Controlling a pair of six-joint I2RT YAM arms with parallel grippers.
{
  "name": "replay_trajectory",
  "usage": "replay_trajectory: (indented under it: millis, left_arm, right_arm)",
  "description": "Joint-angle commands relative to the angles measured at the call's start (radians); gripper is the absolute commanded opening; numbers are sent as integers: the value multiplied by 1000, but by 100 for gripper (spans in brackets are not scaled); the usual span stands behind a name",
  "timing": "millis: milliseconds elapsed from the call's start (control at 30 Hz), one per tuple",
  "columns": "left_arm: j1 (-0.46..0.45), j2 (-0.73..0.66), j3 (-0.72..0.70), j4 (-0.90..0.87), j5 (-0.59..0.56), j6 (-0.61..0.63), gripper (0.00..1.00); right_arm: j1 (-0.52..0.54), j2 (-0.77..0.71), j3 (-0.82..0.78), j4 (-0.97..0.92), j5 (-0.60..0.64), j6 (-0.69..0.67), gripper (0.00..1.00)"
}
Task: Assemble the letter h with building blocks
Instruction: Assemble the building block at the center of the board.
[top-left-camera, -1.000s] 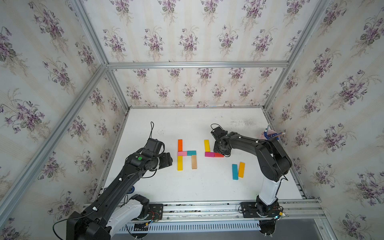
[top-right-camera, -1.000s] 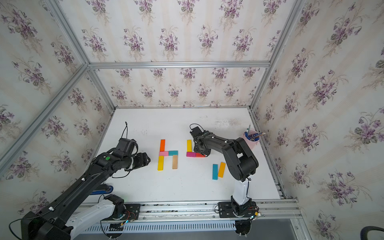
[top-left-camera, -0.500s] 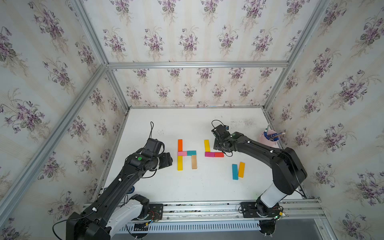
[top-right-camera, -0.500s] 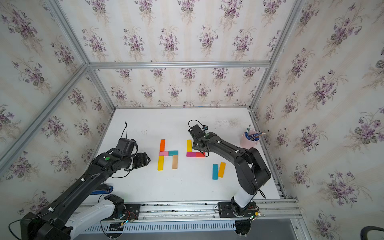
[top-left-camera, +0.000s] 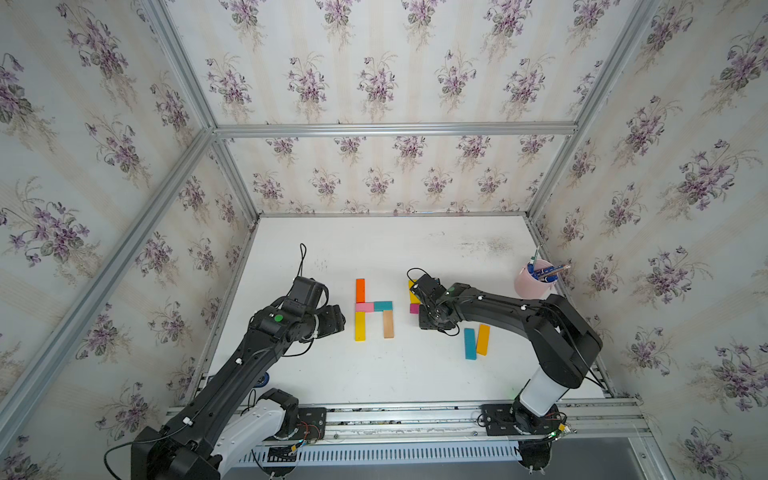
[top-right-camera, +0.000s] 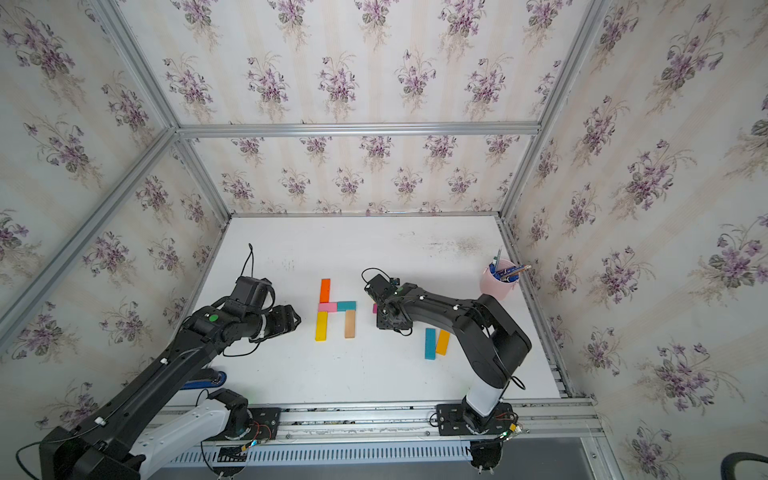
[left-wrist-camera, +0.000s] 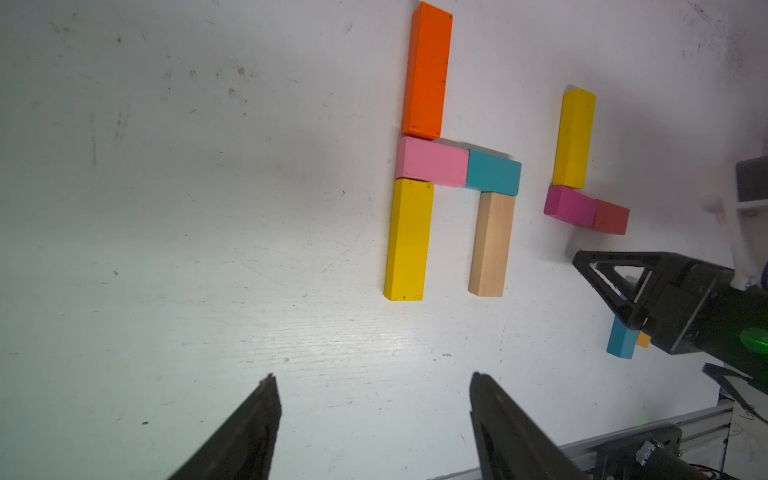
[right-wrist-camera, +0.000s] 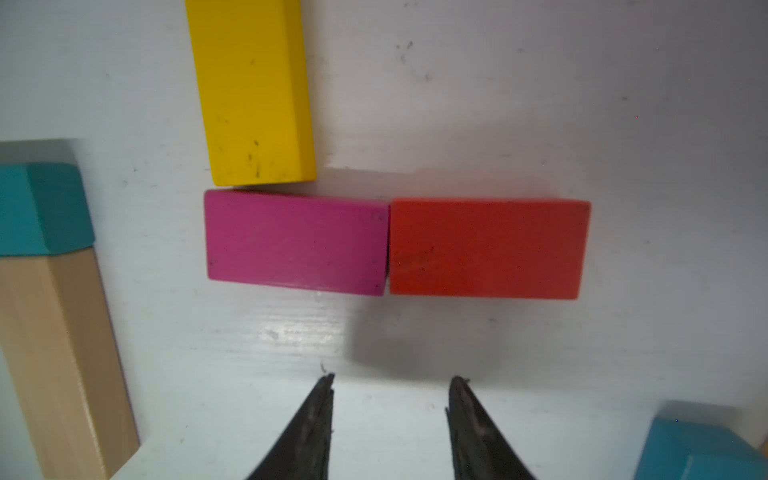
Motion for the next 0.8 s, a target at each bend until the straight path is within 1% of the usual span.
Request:
replay_trajectory:
  millis: [0,133,400,767]
  left_arm:
    - [1,-1,-1,17,-4,-4,74]
    - [2,5,-1,19,-4,-2,74]
    - [1,12,-4,25,-5,1,74]
    - [1,10,-6,25,-4,4,74]
  right_arm:
    - [-3,35,23,3,18,-20,45]
    - [-21,66,47,-5,37,-26,43]
    - [-41,93,69,-3,35,-37,43]
    - [-52,105,87,0,40,-44,42]
